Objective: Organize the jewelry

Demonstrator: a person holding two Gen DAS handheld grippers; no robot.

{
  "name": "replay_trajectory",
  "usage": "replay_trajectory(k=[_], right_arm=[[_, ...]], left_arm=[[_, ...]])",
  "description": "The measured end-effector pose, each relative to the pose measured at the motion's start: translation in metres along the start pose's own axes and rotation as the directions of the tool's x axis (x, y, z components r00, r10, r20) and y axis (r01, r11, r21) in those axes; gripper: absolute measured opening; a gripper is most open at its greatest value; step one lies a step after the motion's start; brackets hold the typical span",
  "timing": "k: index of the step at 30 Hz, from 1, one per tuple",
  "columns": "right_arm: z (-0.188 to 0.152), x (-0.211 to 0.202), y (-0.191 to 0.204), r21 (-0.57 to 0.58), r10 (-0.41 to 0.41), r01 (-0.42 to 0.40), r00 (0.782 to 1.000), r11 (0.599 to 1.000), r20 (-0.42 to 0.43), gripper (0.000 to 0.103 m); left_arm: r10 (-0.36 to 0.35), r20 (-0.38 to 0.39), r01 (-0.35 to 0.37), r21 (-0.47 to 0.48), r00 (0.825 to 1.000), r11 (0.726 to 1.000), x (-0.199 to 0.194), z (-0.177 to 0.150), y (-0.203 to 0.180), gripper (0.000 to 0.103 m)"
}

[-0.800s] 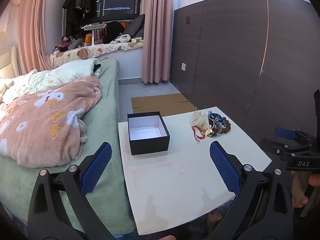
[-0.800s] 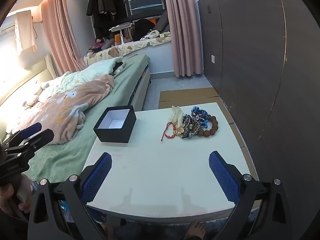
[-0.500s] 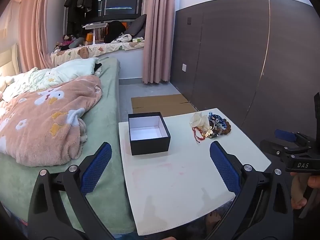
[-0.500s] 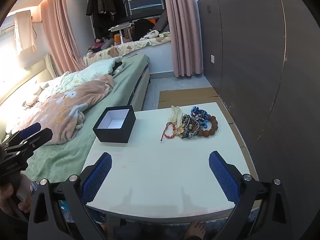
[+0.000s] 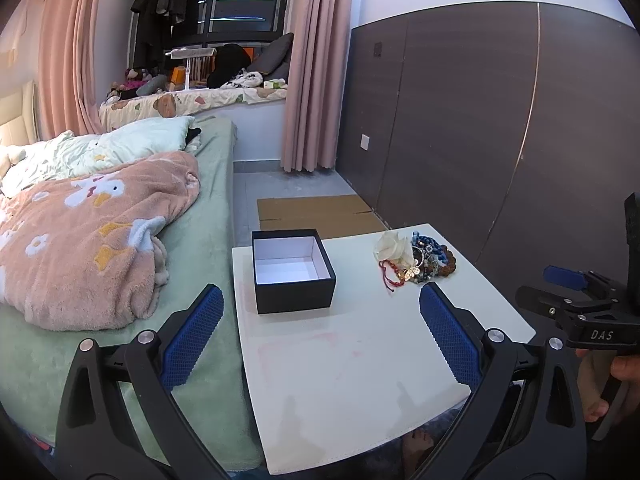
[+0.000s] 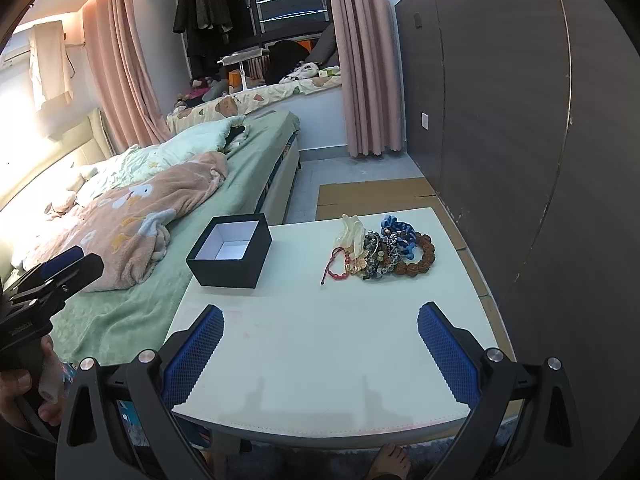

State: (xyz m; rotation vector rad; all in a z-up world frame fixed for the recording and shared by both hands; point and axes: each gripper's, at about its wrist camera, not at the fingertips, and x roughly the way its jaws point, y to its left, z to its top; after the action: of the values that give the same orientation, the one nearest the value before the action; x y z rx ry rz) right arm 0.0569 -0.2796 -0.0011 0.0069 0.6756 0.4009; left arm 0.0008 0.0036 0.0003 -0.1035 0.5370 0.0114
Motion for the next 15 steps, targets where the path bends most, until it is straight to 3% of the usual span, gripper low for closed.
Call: replay_trajectory(k=[15], right_arm=[[-0.0024,0.0011,0.0024,-0.003,0.003,-0.003,1.0,1.0,0.0,0.095]], left_arm=[[-0.017,0.011,0.017,-0.013,1.0,1.0,0.0006,-0.0021,0.0017,0.098]])
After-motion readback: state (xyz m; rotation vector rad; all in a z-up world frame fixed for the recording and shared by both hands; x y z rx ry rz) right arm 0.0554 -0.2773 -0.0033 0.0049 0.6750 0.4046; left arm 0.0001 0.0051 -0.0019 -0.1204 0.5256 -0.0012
